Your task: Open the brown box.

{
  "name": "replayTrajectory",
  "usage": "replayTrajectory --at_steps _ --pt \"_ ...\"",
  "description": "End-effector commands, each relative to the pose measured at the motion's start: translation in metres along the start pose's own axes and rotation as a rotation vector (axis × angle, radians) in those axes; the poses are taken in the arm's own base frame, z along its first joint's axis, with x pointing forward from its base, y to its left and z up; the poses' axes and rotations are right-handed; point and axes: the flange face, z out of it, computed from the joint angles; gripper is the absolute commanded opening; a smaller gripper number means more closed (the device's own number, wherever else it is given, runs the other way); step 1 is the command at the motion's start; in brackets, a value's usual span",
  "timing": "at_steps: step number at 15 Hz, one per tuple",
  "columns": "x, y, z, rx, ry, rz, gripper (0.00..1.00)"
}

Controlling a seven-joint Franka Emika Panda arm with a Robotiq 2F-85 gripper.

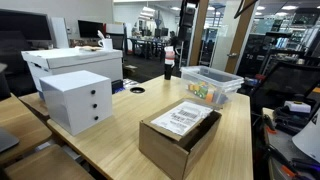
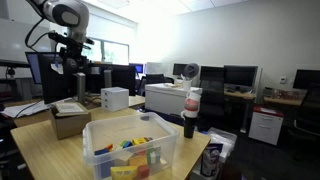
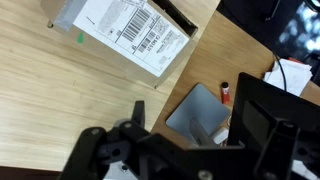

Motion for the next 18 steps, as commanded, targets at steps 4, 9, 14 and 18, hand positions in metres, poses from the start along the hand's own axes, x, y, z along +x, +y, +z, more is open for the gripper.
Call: replayTrajectory --at_steps 4,9,14,18 --pt "0.000 0.000 -0.001 0.000 -0.001 0.000 1.00" --pt "0.001 -0.002 -0.001 0.007 -0.006 -0.008 1.00" --pt "-0.002 -0.004 -0.007 -0.017 0.018 -0.008 1.00" --pt "-0.010 -0.003 -0.007 -0.031 0.018 0.042 1.00"
